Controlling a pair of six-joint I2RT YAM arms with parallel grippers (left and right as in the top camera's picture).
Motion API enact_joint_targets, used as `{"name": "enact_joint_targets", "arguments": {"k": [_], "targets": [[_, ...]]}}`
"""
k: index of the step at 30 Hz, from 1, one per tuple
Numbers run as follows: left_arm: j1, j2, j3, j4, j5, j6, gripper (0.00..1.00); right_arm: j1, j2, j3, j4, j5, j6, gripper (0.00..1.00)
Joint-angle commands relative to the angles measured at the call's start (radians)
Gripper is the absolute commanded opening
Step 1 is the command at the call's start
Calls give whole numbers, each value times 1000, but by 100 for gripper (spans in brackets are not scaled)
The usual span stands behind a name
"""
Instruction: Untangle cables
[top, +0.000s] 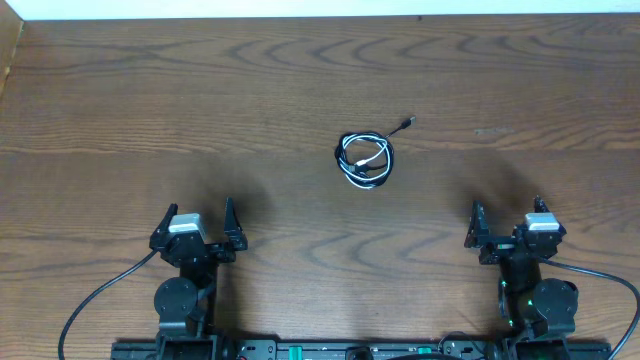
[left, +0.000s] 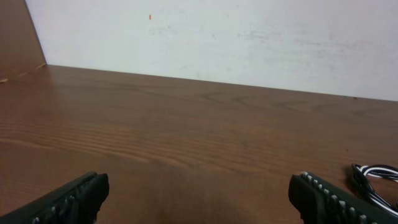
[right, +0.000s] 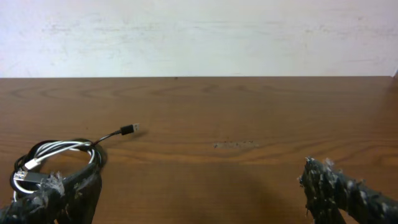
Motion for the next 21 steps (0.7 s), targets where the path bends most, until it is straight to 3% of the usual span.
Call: {"name": "enact_joint_targets", "arguments": {"k": [1,21], "targets": [[5,-6,-14,-46,-26,16,98,8,-2,-1,-4,-1,-12,99],[5,-6,-14,-46,-26,16,98,8,-2,-1,0,31,-12,99]]}}
